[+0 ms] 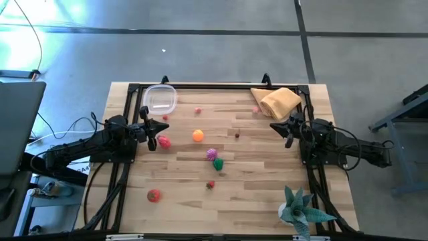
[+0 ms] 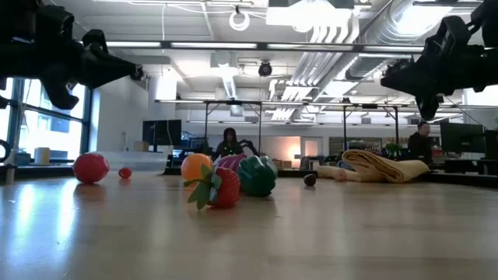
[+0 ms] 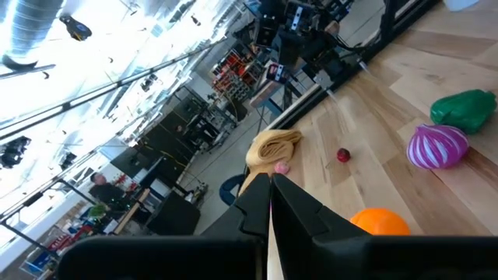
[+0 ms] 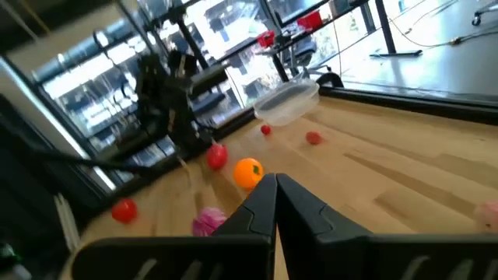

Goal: Pick and placing Produce into tupperware
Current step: Prepare the transparent bin

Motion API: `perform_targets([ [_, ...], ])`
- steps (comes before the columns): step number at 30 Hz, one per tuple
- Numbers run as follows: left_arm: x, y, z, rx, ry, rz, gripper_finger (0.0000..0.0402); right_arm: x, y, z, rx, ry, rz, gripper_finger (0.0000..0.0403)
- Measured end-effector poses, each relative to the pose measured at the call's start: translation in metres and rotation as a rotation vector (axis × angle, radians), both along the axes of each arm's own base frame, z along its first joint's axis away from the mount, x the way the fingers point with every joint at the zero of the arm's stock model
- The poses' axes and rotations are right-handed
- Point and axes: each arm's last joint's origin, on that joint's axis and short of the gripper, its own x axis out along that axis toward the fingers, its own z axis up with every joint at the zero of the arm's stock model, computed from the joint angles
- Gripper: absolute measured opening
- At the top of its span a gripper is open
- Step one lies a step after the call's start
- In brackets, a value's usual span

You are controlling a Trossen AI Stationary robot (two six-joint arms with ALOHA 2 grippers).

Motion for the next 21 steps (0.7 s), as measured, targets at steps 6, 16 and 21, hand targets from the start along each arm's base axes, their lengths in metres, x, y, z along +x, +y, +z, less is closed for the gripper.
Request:
perform_targets([
  [6, 0.000, 0.000, 0.000, -0.047, -0.015, -0.001, 0.0005, 0.000, 0.000, 0.008, -0.035, -0.075, 0.016, 0.0000],
  [16, 0.000, -0.001, 0.000, -0.046, -0.015, -0.046, 0.0005, -0.001, 0.001, 0.015, -0.103, -0.137, 0.015, 0.0000],
  [21, 0.000, -0.001, 0.000, -0.095, -0.021, -0.047, 0.0005, -0.001, 0.001, 0.021, -0.166, -0.182, 0.011, 0.0000],
])
